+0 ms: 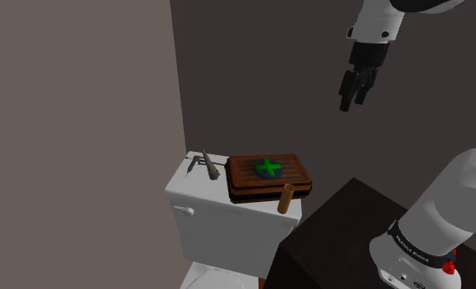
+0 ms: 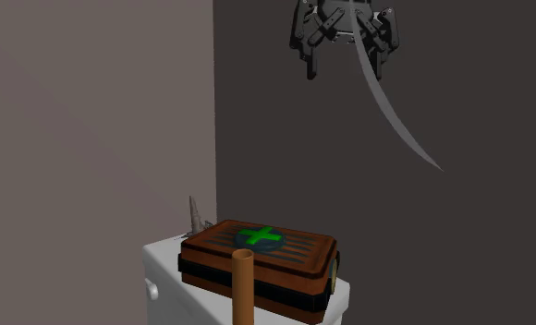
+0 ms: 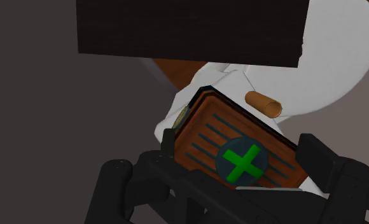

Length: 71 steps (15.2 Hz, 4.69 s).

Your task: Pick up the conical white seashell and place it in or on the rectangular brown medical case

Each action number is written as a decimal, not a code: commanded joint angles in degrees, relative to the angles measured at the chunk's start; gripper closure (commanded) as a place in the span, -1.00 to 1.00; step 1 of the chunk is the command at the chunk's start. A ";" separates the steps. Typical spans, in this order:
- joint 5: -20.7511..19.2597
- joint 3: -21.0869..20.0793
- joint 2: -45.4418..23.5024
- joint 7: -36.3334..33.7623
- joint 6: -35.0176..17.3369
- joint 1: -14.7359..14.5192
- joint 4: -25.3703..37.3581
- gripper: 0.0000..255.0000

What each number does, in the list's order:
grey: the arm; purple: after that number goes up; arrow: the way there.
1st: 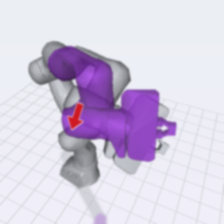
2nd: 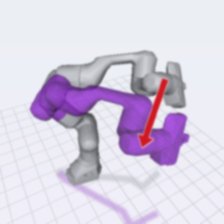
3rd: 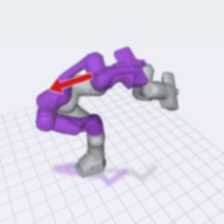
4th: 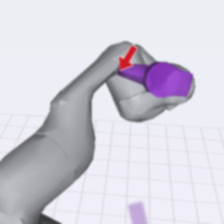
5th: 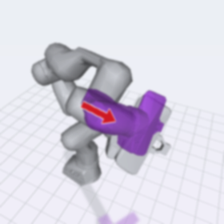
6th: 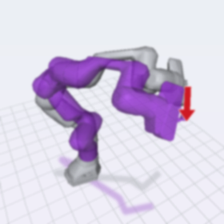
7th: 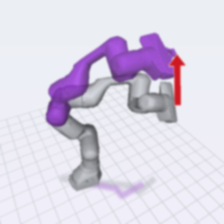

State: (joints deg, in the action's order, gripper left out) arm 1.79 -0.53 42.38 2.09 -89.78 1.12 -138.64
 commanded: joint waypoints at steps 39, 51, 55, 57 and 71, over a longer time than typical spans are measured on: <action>-14.38 -11.34 -61.53 -1.77 -64.80 -14.79 20.06 -1.00; -16.36 -9.89 -66.50 -3.18 -67.65 -15.90 22.10 -1.00; -16.35 -9.89 -66.50 -3.18 -67.65 -15.90 22.10 1.00; -16.35 -9.89 -66.50 -3.18 -67.65 -15.90 22.10 1.00; -18.48 -12.93 -89.01 14.42 -34.84 -19.58 57.79 -1.00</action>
State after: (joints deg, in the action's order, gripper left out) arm -16.42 -13.39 -44.49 15.07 -127.69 -17.86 -84.14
